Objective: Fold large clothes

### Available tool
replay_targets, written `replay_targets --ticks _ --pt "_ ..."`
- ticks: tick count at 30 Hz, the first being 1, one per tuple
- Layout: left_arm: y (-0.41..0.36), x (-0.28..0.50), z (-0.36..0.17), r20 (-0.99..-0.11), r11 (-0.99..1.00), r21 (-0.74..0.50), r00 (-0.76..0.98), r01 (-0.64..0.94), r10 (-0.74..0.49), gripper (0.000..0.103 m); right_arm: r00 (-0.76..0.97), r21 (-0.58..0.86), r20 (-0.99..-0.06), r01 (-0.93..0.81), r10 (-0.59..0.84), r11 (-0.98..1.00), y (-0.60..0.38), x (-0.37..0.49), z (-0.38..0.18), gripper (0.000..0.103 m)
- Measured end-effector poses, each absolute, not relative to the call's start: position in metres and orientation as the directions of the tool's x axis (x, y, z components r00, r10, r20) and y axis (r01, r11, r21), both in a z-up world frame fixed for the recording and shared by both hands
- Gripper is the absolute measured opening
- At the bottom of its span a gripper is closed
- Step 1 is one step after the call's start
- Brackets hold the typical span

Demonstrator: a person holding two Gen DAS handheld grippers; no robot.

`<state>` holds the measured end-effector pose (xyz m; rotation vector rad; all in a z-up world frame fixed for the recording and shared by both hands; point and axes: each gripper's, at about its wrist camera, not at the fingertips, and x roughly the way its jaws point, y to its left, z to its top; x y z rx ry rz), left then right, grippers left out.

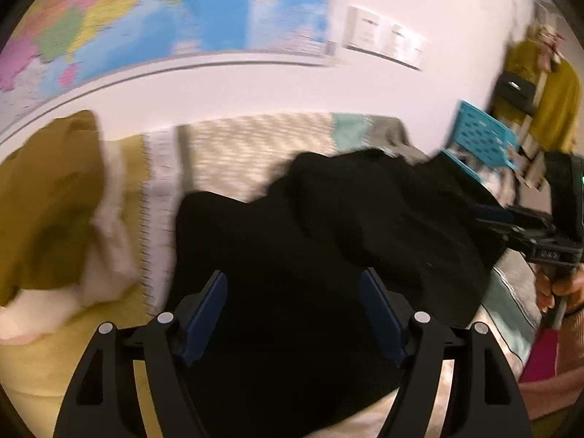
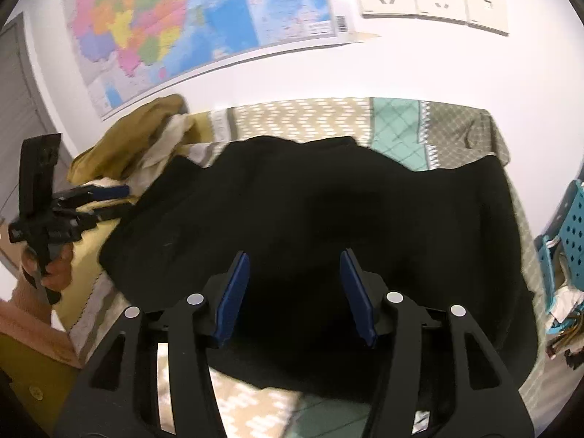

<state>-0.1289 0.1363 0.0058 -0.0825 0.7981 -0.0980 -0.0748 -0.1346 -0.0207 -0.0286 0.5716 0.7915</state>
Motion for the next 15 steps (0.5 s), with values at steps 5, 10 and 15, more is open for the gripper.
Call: replay_targets --ticks 5,10,15 --pt "0.106 -0.110 -0.031 -0.780 0.999 -0.002 0.625 0.048 -0.031 0.076 0.526 0.107 -0.507 -0.748 0.683 0.655 -0.094 -0.091 -0.019 0.051" --pt "0.126 -0.108 -0.044 -0.776 0.998 -0.053 0.628 0.025 -0.058 0.081 0.505 0.125 -0.575 -0.723 0.644 0.680 -0.084 -0.064 -0.054 0.055" --pt "0.120 -0.113 -0.030 -0.767 1.000 -0.030 0.641 0.003 -0.025 0.080 0.540 0.133 -0.550 -0.697 0.638 0.705 -0.096 -0.076 -0.039 0.054"
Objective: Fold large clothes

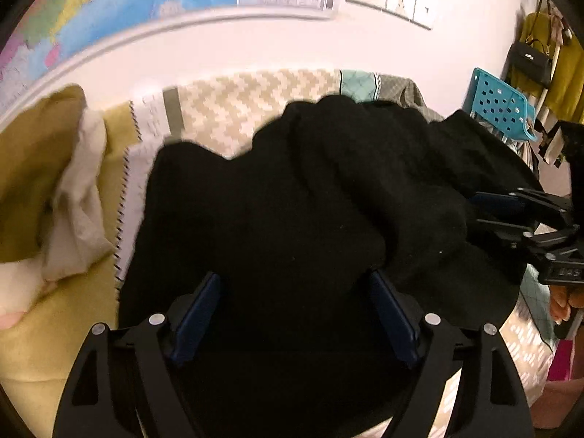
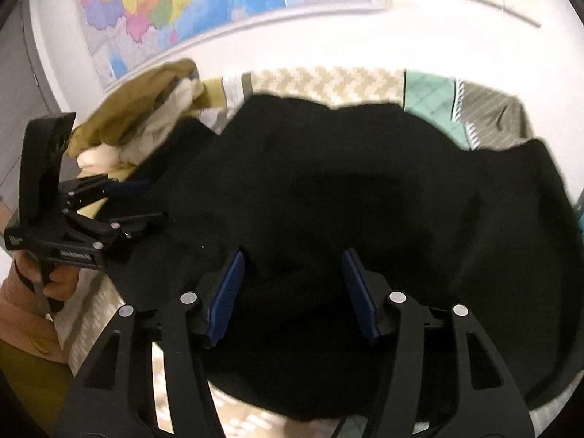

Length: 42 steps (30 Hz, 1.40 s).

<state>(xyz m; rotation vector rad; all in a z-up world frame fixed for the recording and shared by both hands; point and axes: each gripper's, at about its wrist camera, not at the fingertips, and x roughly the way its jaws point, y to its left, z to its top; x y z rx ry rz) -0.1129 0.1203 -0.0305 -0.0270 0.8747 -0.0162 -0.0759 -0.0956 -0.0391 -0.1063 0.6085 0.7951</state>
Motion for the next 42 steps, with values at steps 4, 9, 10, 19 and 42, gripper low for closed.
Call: replay_targets --ticks 4,9,10,19,42 --pt "0.113 -0.131 -0.012 -0.725 0.997 -0.043 0.686 0.056 -0.070 0.079 0.595 0.095 -0.497 -0.686 0.632 0.721 -0.112 -0.093 -0.023 0.055" --pt "0.120 -0.138 -0.028 -0.751 0.998 -0.047 0.657 0.040 -0.061 0.081 0.665 0.163 -0.504 -0.554 0.552 0.816 -0.172 -0.078 -0.039 0.054" --pt "0.125 -0.137 -0.034 -0.758 0.997 -0.072 0.648 0.026 -0.072 0.081 0.680 0.160 -0.517 -0.520 0.520 0.839 -0.182 -0.072 -0.047 0.049" --pt "0.131 -0.144 -0.031 -0.740 0.996 -0.087 0.670 -0.007 -0.060 0.082 0.713 0.190 -0.495 -0.470 0.497 0.862 -0.208 -0.074 -0.052 0.049" --pt "0.155 -0.209 -0.023 -0.731 0.989 -0.070 0.681 -0.127 0.036 0.082 0.630 0.458 -0.466 -0.429 0.621 0.779 -0.268 -0.107 -0.065 0.065"
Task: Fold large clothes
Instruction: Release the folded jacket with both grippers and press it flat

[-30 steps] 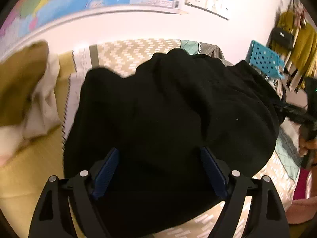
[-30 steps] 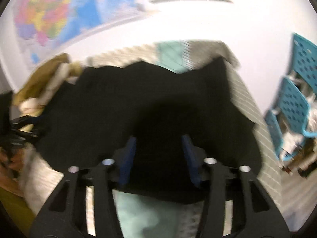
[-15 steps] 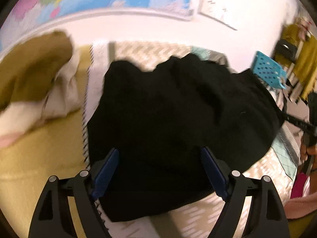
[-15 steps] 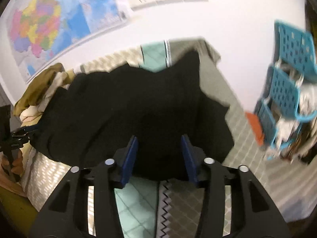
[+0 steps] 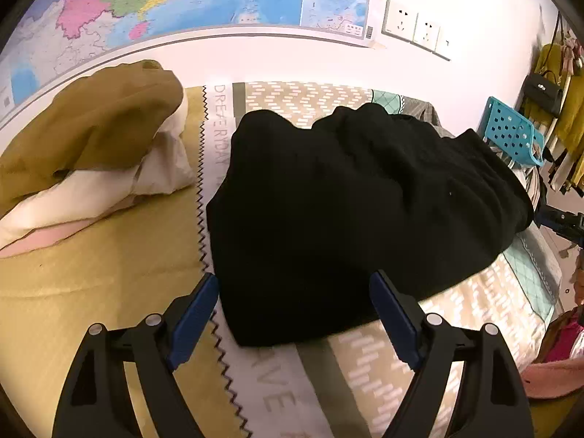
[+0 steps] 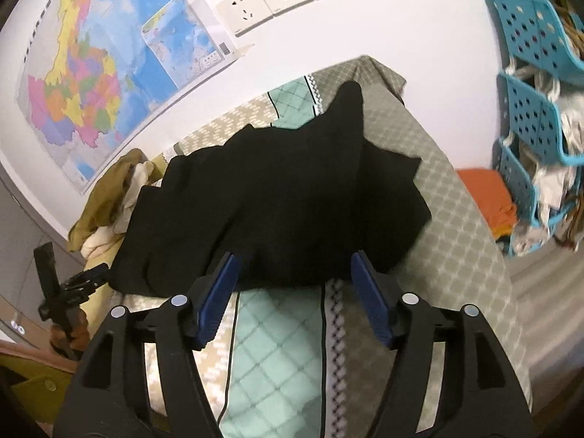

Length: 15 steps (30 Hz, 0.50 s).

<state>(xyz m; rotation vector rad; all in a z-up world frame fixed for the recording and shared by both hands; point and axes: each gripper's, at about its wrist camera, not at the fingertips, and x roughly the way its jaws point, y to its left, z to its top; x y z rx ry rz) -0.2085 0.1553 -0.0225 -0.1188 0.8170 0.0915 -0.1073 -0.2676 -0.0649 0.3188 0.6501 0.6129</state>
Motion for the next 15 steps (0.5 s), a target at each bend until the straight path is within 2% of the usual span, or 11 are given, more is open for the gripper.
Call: replay_targets --ticks 3,6,12,15 --pt "0.154 -0.217 -0.021 -0.726 0.989 -0.064 0.686 -0.136 0.047 0.082 0.609 0.486 -0.479 -0.416 0.632 0.769 -0.273 -0.115 -0.073 0.066" --pt "0.152 -0.222 -0.021 -0.721 0.989 -0.067 0.692 -0.130 0.042 0.082 0.590 0.514 -0.496 -0.393 0.637 0.763 -0.276 -0.120 -0.083 0.076" --pt "0.147 -0.230 -0.023 -0.722 0.991 -0.082 0.691 -0.105 0.013 0.082 0.546 0.599 -0.479 -0.370 0.688 0.710 -0.270 -0.112 -0.095 0.076" --pt "0.148 -0.234 -0.026 -0.728 0.987 -0.129 0.685 -0.094 -0.030 0.082 0.534 0.622 -0.471 -0.363 0.702 0.694 -0.264 -0.105 -0.097 0.076"
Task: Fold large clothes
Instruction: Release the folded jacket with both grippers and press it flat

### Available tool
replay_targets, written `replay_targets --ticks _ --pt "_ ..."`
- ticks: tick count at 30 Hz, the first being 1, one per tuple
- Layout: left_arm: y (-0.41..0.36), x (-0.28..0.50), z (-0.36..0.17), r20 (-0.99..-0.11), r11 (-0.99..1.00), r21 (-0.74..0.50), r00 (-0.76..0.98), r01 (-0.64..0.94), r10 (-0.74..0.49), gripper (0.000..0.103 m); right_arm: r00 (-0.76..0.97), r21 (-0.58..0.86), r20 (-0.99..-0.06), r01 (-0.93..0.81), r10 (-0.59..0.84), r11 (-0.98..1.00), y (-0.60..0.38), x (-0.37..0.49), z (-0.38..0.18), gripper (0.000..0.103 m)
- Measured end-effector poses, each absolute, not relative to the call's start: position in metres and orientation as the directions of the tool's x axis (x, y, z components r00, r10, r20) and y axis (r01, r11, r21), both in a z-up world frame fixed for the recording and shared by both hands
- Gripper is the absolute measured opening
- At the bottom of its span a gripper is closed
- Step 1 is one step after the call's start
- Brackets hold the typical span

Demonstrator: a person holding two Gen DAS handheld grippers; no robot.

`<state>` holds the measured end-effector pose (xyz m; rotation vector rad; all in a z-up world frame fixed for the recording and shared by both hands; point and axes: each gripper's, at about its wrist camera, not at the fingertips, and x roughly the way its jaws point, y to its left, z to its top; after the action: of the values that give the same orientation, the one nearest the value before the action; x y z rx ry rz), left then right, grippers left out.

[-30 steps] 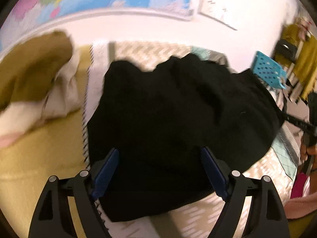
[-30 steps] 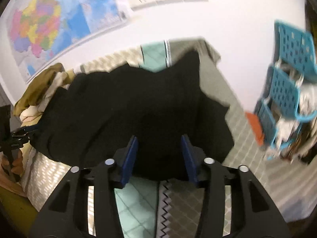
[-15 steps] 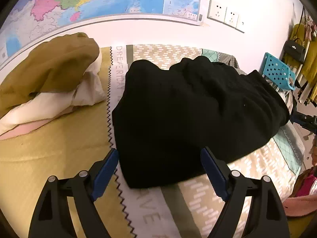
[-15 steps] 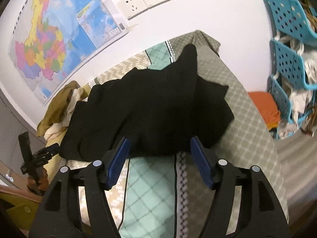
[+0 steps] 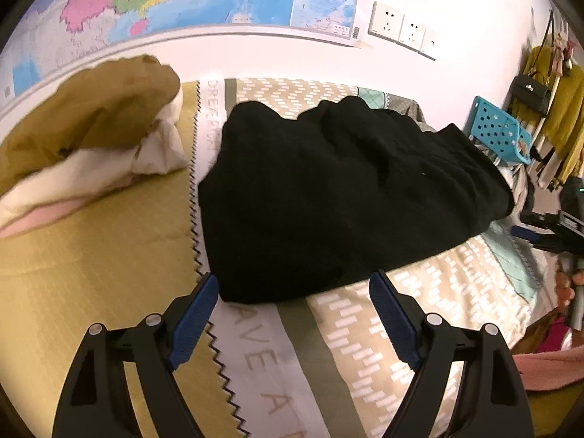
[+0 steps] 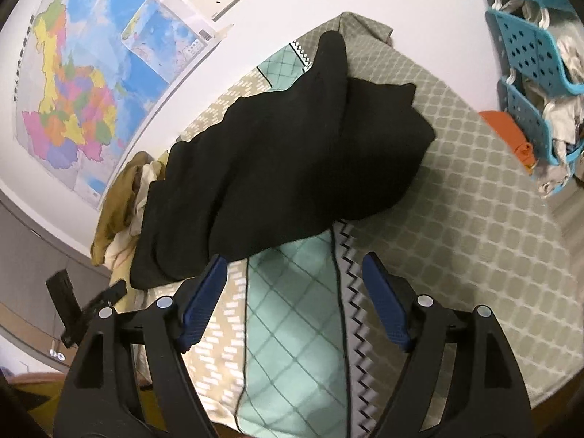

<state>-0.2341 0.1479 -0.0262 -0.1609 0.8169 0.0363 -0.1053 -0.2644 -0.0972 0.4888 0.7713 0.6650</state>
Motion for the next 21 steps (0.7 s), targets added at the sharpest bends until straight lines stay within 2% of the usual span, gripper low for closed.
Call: replay_targets --ticks 5,12,16,21 --pt "0.147 -0.238 -0.035 -0.747 0.976 -0.209 0.653 -0.058 -0.122 0.082 0.527 0.645 -0.464 -0.350 0.712 0.679 -0.255 -0.094 -0.097 0.078" --pt "0.142 -0.227 -0.050 -0.742 0.915 -0.404 0.584 0.003 -0.329 0.083 0.518 0.674 -0.446 -0.341 0.730 0.655 -0.249 -0.082 -0.096 0.079" --pt "0.139 -0.217 -0.050 -0.721 0.885 -0.466 0.578 0.002 -0.381 0.084 0.519 0.685 -0.436 -0.339 0.735 0.645 -0.248 -0.078 -0.096 0.079" --pt "0.141 -0.199 -0.053 -0.688 0.829 -0.559 0.572 -0.025 -0.447 0.092 0.519 0.691 -0.425 -0.344 0.742 0.636 -0.245 -0.075 -0.095 0.082"
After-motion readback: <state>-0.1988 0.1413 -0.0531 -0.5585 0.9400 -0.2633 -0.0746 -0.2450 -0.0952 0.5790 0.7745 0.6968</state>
